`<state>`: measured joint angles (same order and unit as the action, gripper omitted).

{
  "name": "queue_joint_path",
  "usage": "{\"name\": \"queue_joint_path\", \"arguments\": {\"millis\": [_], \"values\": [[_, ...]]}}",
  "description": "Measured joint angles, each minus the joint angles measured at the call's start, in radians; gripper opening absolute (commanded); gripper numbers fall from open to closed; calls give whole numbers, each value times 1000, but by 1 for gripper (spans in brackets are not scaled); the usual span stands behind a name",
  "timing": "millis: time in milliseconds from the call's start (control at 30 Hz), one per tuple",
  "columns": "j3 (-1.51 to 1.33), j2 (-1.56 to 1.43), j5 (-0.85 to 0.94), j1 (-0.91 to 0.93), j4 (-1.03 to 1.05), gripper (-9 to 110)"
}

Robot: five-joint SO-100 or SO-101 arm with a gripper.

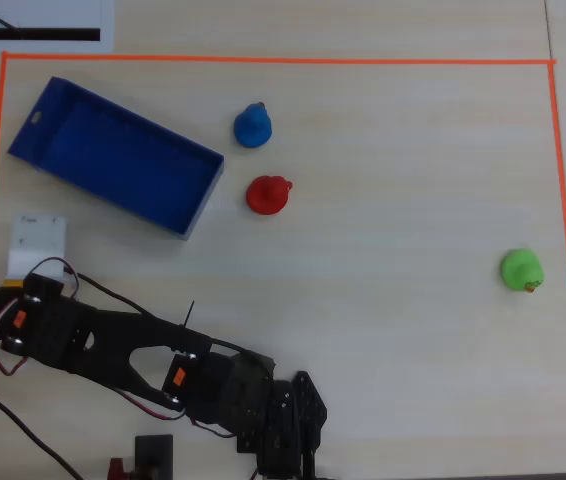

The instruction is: Grasp yellow duck and put it into box.

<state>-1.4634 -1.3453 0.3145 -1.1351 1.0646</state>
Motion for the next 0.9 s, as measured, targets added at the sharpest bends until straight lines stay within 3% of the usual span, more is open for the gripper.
{"name": "queue_joint_path", "arguments": {"millis": [500,667,800,900], "values": [[-184,28,23,25,-252,43],[-202,32,11,40,-302,29],[-204,32,-8,41,-313,0],[-204,31,-25,34,-313,0]]}}
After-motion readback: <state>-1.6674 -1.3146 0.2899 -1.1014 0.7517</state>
